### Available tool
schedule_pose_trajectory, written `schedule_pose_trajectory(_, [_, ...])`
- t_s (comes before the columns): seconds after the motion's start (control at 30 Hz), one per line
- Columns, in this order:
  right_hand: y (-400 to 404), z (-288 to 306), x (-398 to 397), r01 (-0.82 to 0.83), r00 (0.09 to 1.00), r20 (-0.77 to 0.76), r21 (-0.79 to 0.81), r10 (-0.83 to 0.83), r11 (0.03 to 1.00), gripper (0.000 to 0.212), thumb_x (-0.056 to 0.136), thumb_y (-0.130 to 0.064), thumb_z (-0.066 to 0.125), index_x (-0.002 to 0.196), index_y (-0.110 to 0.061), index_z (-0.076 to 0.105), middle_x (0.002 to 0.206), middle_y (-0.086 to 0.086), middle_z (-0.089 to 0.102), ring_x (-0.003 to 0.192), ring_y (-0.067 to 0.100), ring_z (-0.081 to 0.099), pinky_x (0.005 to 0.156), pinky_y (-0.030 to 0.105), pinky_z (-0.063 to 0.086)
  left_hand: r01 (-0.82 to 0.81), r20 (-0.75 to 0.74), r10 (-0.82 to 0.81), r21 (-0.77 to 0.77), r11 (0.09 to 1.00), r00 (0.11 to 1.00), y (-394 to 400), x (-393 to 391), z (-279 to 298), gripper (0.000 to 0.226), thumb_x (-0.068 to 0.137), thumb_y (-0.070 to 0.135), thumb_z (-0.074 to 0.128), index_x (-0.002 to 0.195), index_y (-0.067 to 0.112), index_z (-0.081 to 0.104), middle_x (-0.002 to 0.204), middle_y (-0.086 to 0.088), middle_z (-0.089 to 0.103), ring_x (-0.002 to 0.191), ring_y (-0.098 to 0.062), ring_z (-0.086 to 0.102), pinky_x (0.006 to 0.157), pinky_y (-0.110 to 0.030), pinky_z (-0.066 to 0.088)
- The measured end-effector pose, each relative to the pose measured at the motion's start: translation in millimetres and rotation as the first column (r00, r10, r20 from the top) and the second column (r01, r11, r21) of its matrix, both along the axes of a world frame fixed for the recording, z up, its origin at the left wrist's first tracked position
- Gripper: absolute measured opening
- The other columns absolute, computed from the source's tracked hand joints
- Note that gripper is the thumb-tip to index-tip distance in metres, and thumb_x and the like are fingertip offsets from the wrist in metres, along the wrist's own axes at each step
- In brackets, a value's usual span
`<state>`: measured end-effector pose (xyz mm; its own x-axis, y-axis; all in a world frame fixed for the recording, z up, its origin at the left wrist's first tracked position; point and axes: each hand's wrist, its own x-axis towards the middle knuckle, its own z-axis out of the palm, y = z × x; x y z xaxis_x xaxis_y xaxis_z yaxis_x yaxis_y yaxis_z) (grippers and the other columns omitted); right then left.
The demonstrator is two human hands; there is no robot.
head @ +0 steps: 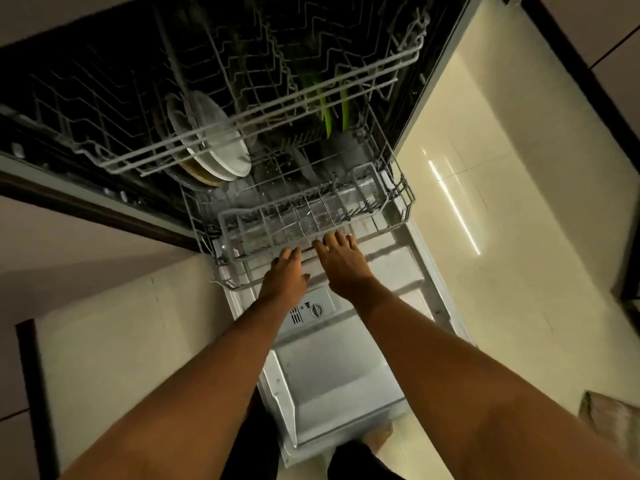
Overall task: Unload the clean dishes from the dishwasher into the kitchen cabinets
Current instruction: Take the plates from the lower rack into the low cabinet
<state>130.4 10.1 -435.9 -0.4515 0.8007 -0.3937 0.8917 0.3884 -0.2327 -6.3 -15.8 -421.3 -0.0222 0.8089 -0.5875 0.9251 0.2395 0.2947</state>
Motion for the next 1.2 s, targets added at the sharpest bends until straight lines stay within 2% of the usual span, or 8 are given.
schedule_pose_trajectory(0.17, [-56.9,6.7,26.2,0.002,1.0,0.018,-0.039,-0.001,0.999,0.072,0.085,-0.004,0.063,0.15,-0.012,0.031,0.15,0.016,0.034,0.144,0.039,0.026,0.122,0.053,0.021,0.021,-0.032,-0.021,-0.011,1.0,0.999,-59.8,24.3,-1.9,0.066,0.098,0.026,0.054,0.154,0.013,0.021,0.157,-0.008,0.023,0.138,-0.03,0.033,0.106,-0.041,0.037])
schedule_pose_trajectory(0.43, [-127.6,16.0,62.6,-0.068,0.986,0.138,-0.155,0.089,0.986,0.093,0.08,-0.015,0.074,0.154,-0.011,0.017,0.154,0.017,0.024,0.146,0.04,0.017,0.123,0.052,0.015,-0.019,0.017,0.021,-0.121,0.993,1.0,-135.3,60.8,2.4,0.07,0.097,0.026,0.056,0.155,0.018,0.017,0.16,-0.003,0.019,0.143,-0.029,0.026,0.112,-0.042,0.035])
schedule_pose_trajectory(0.6, [-166.3,17.1,79.6,-0.068,0.984,0.147,-0.185,0.096,0.98,0.093,0.084,-0.015,0.072,0.156,-0.008,0.013,0.161,0.02,0.015,0.15,0.042,0.01,0.123,0.054,0.013,-0.073,0.014,0.076,-0.169,0.983,0.997,-172.4,83.9,7.7,0.071,0.097,0.026,0.056,0.155,0.017,0.017,0.161,-0.003,0.015,0.142,-0.03,0.029,0.111,-0.042,0.035])
schedule_pose_trajectory(0.73, [-198.5,19.7,89.0,-0.043,0.987,0.14,-0.217,0.075,0.975,0.092,0.08,-0.017,0.076,0.153,-0.009,0.02,0.154,0.018,0.026,0.146,0.041,0.02,0.122,0.053,0.016,-0.074,0.047,0.083,-0.168,0.983,0.995,-210.0,95.9,5.0,0.071,0.095,0.026,0.059,0.153,0.016,0.019,0.157,0.0,0.021,0.136,-0.028,0.036,0.107,-0.042,0.04])
schedule_pose_trajectory(0.87, [-234.2,22.3,102.3,-0.04,0.981,0.176,-0.253,0.087,0.967,0.093,0.078,-0.016,0.079,0.151,-0.008,0.022,0.151,0.019,0.03,0.145,0.041,0.024,0.122,0.053,0.018,-0.026,0.061,0.038,-0.196,0.98,0.997,-246.0,104.8,6.8,0.07,0.095,0.027,0.058,0.153,0.017,0.019,0.157,0.001,0.023,0.137,-0.026,0.034,0.107,-0.04,0.04])
schedule_pose_trajectory(0.97, [-260.0,23.8,113.5,-0.035,0.977,0.196,-0.266,0.089,0.963,0.095,0.077,-0.013,0.08,0.152,-0.009,0.021,0.151,0.019,0.03,0.146,0.041,0.022,0.122,0.053,0.018,0.019,0.073,-0.002,-0.23,0.973,0.997,-267.2,113.3,10.9,0.071,0.096,0.03,0.057,0.154,0.018,0.017,0.158,0.001,0.02,0.139,-0.025,0.031,0.107,-0.039,0.039])
schedule_pose_trajectory(1.03, [-267.9,25.0,117.3,-0.029,0.978,0.195,-0.251,0.08,0.967,0.096,0.078,-0.013,0.08,0.153,-0.009,0.02,0.151,0.019,0.029,0.146,0.041,0.021,0.122,0.052,0.018,-0.012,0.09,0.034,-0.232,0.973,0.995,-275.4,120.3,13.8,0.074,0.095,0.029,0.059,0.154,0.017,0.015,0.16,0.002,0.017,0.14,-0.026,0.029,0.107,-0.041,0.039])
schedule_pose_trajectory(1.2, [-261.8,25.9,111.1,0.011,0.985,0.171,-0.254,0.034,0.967,0.085,0.075,-0.016,0.081,0.145,-0.011,0.034,0.142,0.015,0.039,0.139,0.037,0.033,0.119,0.047,0.026,-0.053,0.106,0.078,-0.216,0.975,0.991,-281.4,123.8,13.8,0.079,0.094,0.027,0.061,0.155,0.018,0.012,0.162,0.003,0.01,0.143,-0.026,0.025,0.108,-0.042,0.036])
